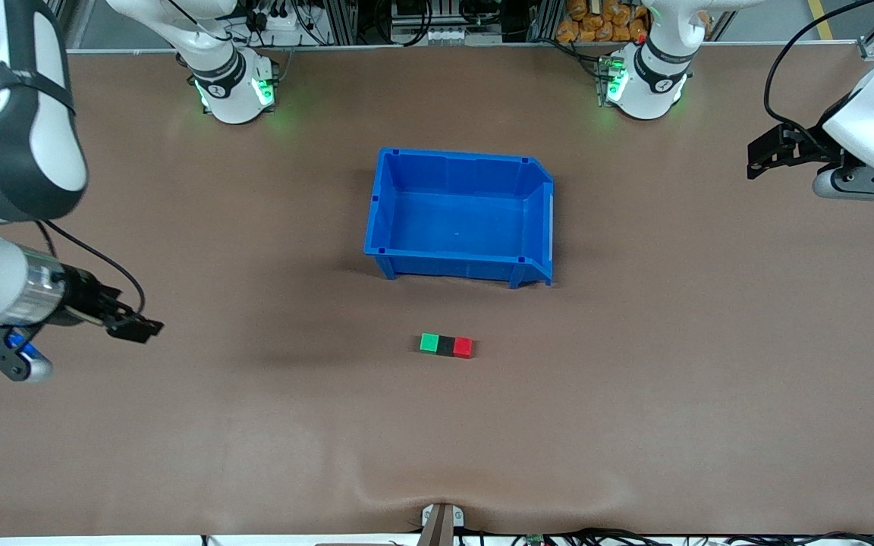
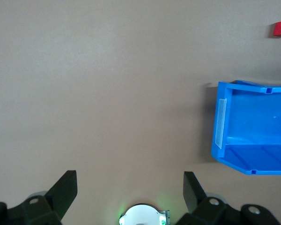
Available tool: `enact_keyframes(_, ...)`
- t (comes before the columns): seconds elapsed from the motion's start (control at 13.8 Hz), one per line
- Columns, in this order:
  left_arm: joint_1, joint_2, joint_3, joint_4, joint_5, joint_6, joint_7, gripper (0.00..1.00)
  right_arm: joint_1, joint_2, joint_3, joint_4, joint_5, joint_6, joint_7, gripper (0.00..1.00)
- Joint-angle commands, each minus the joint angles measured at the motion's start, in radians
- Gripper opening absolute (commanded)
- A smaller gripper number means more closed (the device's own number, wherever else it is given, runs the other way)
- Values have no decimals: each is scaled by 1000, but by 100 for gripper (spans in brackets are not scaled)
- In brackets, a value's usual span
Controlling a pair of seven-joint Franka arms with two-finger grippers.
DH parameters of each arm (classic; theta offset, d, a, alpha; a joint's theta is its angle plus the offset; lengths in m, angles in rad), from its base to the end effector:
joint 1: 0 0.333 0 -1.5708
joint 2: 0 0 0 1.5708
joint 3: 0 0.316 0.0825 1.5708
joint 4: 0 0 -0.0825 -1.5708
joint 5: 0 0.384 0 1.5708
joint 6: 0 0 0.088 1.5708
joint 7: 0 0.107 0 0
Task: Attach green and red cubes to black cube
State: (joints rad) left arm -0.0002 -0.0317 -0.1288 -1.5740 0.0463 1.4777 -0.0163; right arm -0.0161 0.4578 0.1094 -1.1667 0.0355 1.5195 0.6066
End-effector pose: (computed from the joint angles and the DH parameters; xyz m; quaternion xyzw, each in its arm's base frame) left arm 0.5310 -0.0647 0.6324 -0.9977 0.0548 0.0305 0.0274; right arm 0.6756 0.0501 0.5278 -0.9640 0.2575 0.0624 0.0221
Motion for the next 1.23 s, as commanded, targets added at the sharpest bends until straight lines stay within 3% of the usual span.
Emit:
enact_keyframes(0.0,3,-4,-6,19,-11,-2,16,100,15,-77,-69,-27,-13,-51,-186,100)
enact_keyframes(0.36,9,-2,3,20,-3,9,3,100,21,-192,-167,-51,-13,-145,-477,100)
enact_keyframes(0.58,9,-2,5,20,-6,12,-7,100,21,-281,-206,-128,-13,-148,-639,100)
enact_keyframes(1.16,20,-2,5,20,-11,12,-37,100,24,-513,-211,-355,-37,-90,-708,100)
